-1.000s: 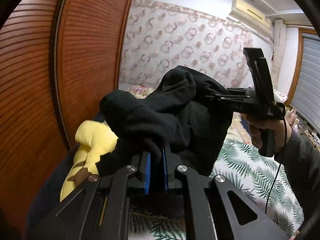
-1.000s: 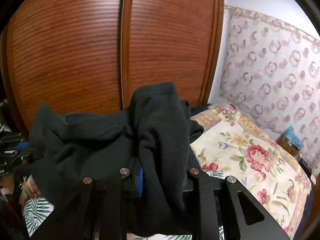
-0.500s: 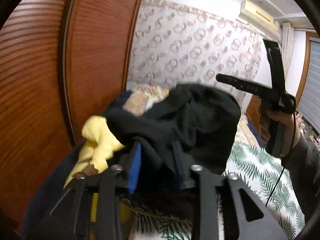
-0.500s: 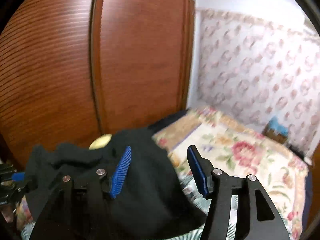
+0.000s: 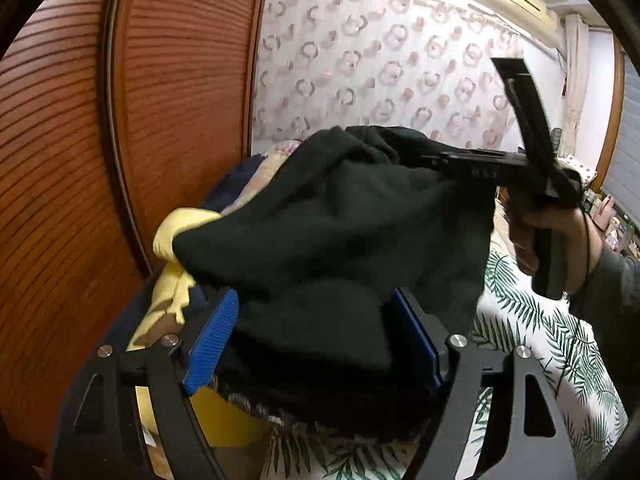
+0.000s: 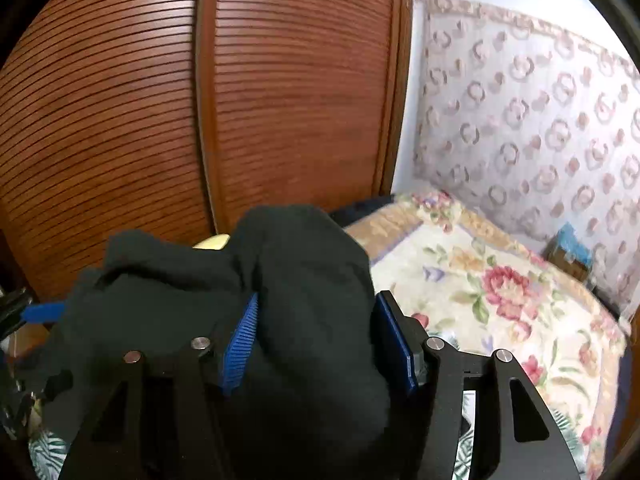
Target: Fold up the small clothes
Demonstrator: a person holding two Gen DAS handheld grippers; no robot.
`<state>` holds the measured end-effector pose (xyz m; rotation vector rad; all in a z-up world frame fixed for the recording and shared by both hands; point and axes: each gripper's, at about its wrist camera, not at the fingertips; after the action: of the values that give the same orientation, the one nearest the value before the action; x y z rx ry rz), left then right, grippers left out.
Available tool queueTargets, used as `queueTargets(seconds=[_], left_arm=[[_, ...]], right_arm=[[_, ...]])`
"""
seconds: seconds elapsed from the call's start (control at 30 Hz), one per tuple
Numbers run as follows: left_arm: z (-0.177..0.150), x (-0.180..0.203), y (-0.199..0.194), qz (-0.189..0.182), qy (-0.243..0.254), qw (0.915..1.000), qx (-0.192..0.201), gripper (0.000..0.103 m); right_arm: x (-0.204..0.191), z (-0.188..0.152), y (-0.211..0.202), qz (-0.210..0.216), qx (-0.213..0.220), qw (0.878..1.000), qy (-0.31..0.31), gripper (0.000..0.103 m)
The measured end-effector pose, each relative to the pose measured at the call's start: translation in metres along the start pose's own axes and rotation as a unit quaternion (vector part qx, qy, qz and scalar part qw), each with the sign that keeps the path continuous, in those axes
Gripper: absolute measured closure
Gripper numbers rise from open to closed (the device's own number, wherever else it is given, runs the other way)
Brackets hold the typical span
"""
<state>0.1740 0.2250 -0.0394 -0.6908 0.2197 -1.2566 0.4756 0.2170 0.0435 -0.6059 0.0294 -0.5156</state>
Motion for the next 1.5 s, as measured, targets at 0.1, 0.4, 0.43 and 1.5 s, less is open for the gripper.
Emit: queueTargets(seconds=[0.1, 0.4, 0.43, 1.5], left_arm=[[-0.003, -0.003, 0.0, 0.002, -0.005, 1.0, -0.003, 0.024], [-0.005, 0.011, -0.018, 0.007, 0.02, 0.9996, 0.018, 0.021], [-0.005, 0.013, -0.021, 0.006, 0.023, 0.9994, 0.023, 0.021], [-0.069, 0.152, -0.12, -0.088, 0.119, 0.9875, 0.054, 0.016]], right_arm=[[0.011, 0.003, 0.006, 0.022, -0.003, 0.999, 0.032, 0.043], [0.009, -0.025, -0.026, -0.009, 0.007, 0.999, 0.05, 0.041], [0.003, -0.033, -0.039, -0.012, 0.01, 0.999, 0.05, 0.041], [-0.116, -0.206, -0.35, -0.13, 0.051, 0.983, 0.118, 0.023]])
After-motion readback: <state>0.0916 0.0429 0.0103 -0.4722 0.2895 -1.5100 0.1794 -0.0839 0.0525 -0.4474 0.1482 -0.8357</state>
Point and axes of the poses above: each gripper's, at about its wrist camera, not at the fingertips, and y roughly the way its jaws point, x to its right, z to its top, and after that the axes turned 4 degrees about -y, right-handed
